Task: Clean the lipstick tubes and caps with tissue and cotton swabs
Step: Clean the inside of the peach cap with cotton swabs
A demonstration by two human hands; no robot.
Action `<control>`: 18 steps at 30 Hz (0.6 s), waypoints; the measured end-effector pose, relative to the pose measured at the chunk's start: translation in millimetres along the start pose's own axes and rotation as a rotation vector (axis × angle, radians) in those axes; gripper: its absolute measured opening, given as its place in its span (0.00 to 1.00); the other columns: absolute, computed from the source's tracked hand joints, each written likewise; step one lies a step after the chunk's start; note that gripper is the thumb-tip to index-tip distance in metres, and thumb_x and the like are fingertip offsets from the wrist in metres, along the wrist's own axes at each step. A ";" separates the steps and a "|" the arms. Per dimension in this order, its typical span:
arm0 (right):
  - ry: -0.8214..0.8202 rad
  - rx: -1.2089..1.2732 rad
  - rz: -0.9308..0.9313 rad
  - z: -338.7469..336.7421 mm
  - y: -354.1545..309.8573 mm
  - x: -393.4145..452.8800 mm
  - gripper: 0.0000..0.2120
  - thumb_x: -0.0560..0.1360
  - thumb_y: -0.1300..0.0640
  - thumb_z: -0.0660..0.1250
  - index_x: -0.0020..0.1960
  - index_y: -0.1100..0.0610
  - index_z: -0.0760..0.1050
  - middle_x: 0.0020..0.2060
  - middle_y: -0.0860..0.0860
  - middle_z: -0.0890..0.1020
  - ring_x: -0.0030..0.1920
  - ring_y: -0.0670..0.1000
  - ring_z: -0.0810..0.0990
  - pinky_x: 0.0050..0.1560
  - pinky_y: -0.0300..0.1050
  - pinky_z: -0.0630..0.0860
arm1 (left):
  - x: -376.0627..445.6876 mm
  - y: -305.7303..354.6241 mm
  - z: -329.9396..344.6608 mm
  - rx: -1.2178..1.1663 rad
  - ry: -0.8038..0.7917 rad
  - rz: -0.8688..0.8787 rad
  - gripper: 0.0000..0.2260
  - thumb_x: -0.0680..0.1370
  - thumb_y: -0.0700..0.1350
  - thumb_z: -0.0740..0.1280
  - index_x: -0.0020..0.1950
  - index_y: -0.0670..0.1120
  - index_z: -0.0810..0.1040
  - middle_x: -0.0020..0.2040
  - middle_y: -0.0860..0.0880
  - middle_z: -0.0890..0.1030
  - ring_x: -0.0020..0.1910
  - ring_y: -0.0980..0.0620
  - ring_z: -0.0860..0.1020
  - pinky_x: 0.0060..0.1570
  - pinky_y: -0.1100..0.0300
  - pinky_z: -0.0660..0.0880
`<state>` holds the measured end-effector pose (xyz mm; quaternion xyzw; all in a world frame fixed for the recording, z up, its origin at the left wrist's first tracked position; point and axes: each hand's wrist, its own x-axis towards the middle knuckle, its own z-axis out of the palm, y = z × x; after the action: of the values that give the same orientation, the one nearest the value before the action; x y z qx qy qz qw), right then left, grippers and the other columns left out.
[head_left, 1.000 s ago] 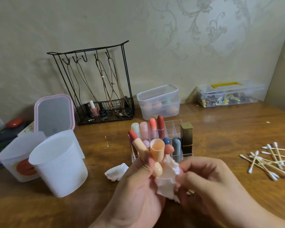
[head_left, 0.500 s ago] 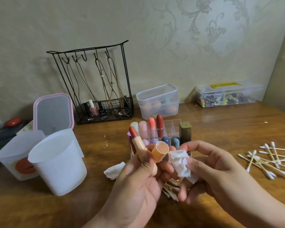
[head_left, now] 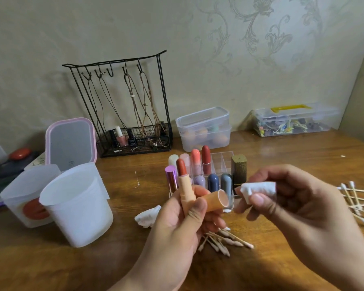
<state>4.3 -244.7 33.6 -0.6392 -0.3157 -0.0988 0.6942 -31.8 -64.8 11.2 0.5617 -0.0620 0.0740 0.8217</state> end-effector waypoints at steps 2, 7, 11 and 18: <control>-0.005 -0.063 -0.067 -2.7 -0.3 -1.2 0.08 0.68 0.51 0.74 0.46 0.52 0.82 0.43 0.53 0.86 0.39 0.52 0.85 0.41 0.37 0.80 | -0.3 -1.1 -1.5 0.105 -0.009 0.013 0.16 0.66 0.60 0.74 0.47 0.52 0.82 0.43 0.44 0.83 0.39 0.46 0.81 0.43 0.57 0.76; -0.051 -0.272 -0.111 0.0 1.1 -2.8 0.08 0.69 0.55 0.74 0.47 0.46 0.85 0.44 0.47 0.82 0.38 0.50 0.83 0.38 0.38 0.79 | -1.9 -2.6 0.3 0.243 -0.042 0.034 0.21 0.64 0.65 0.74 0.48 0.53 0.80 0.41 0.45 0.83 0.39 0.46 0.81 0.43 0.58 0.77; 0.007 -0.278 -0.100 -0.8 -0.6 -3.8 0.08 0.65 0.47 0.74 0.44 0.46 0.84 0.38 0.50 0.84 0.36 0.49 0.83 0.37 0.39 0.79 | -4.1 0.0 1.3 0.278 -0.044 0.013 0.19 0.69 0.59 0.71 0.52 0.47 0.77 0.39 0.45 0.83 0.38 0.46 0.82 0.40 0.59 0.78; -0.101 0.009 0.080 -0.9 -1.2 -1.7 0.12 0.62 0.50 0.78 0.38 0.58 0.85 0.42 0.52 0.79 0.32 0.56 0.83 0.35 0.44 0.80 | -6.5 9.6 1.7 0.400 -0.103 0.023 0.16 0.72 0.52 0.66 0.52 0.42 0.74 0.35 0.48 0.81 0.32 0.51 0.79 0.37 0.63 0.76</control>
<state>2.6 -246.2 33.6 -0.6525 -0.3248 -0.0370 0.6837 -40.1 -63.3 19.4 0.7162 -0.0942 0.0656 0.6884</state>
